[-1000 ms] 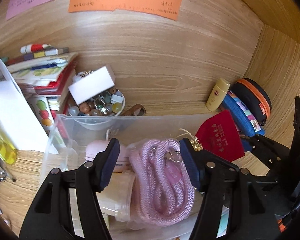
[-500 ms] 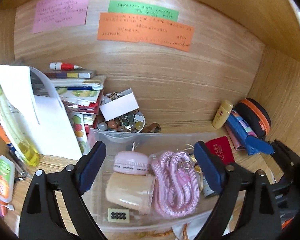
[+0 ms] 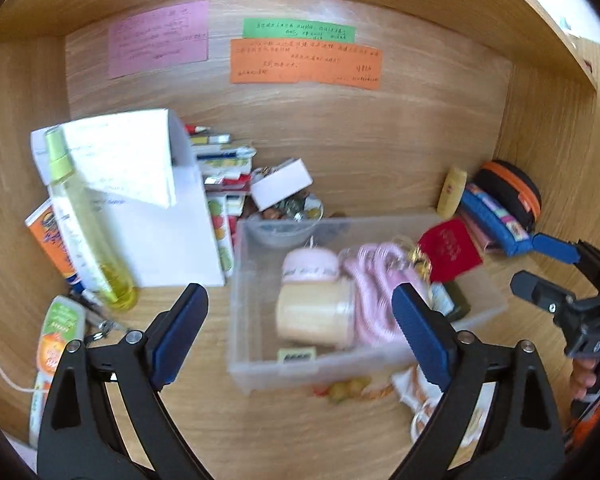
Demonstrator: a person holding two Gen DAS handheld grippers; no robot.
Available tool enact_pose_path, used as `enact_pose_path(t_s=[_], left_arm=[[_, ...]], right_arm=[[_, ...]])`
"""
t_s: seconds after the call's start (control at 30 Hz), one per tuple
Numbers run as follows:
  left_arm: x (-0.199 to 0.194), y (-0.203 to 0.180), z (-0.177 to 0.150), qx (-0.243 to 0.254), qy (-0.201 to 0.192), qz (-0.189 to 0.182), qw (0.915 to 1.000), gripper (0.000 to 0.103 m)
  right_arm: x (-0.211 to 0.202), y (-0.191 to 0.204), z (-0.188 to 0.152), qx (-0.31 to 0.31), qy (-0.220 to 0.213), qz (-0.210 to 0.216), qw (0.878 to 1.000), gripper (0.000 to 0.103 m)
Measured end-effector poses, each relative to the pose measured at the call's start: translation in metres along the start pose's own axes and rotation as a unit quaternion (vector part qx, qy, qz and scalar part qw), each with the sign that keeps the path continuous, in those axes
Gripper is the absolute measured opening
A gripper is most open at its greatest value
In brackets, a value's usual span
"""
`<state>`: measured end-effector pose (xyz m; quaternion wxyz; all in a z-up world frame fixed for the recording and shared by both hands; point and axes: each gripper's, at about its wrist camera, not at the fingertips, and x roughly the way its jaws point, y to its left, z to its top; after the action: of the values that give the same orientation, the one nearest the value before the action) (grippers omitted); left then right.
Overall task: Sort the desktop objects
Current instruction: 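Carry the pink rope and red pouch into the clear box and open both tools, then grasp the light-blue tube with the right tool while the left tool reaches the white bag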
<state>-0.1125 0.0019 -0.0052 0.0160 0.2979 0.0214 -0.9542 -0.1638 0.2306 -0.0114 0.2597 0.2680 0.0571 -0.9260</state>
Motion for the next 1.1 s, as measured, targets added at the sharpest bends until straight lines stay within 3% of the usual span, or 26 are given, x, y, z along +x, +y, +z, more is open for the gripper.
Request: enact_pose_path(t_s=[0.13, 0.23, 0.3, 0.43, 0.6, 0.73, 0.83, 0.93, 1.1], left_arm=[[-0.007, 0.005, -0.020, 0.007, 0.010, 0.003, 0.9999, 0.094], [-0.008, 0.005, -0.034, 0.005, 0.027, -0.018, 0.9995, 0.094], [-0.007, 0.000, -0.043, 0.018, 0.044, -0.032, 0.9983, 0.094], [-0.007, -0.013, -0.061, 0.053, 0.058, -0.022, 0.9966, 0.094], [-0.010, -0.020, -0.076, 0.059, 0.073, -0.040, 0.9948, 0.094], [-0.013, -0.033, -0.085, 0.072, 0.080, -0.065, 0.9920, 0.094], [-0.014, -0.045, -0.088, 0.082, 0.086, -0.083, 0.9894, 0.094], [-0.016, -0.057, -0.089, 0.094, 0.087, -0.096, 0.9871, 0.094], [-0.016, -0.074, -0.084, 0.112, 0.084, -0.115, 0.9835, 0.094]], right_arm=[[0.006, 0.004, -0.019, 0.020, 0.030, 0.005, 0.999, 0.093], [0.016, 0.011, -0.036, 0.028, 0.065, 0.003, 0.997, 0.093], [0.020, 0.013, -0.045, 0.027, 0.077, 0.002, 0.997, 0.092], [0.027, 0.013, -0.058, 0.042, 0.097, 0.003, 0.994, 0.093], [0.038, 0.016, -0.068, 0.046, 0.124, 0.009, 0.991, 0.092], [0.045, 0.017, -0.070, 0.040, 0.132, 0.006, 0.990, 0.091], [0.049, 0.011, -0.072, 0.056, 0.143, 0.031, 0.988, 0.072], [0.048, 0.006, -0.074, 0.069, 0.145, 0.046, 0.986, 0.071], [0.033, 0.001, -0.072, 0.065, 0.120, 0.028, 0.990, 0.071]])
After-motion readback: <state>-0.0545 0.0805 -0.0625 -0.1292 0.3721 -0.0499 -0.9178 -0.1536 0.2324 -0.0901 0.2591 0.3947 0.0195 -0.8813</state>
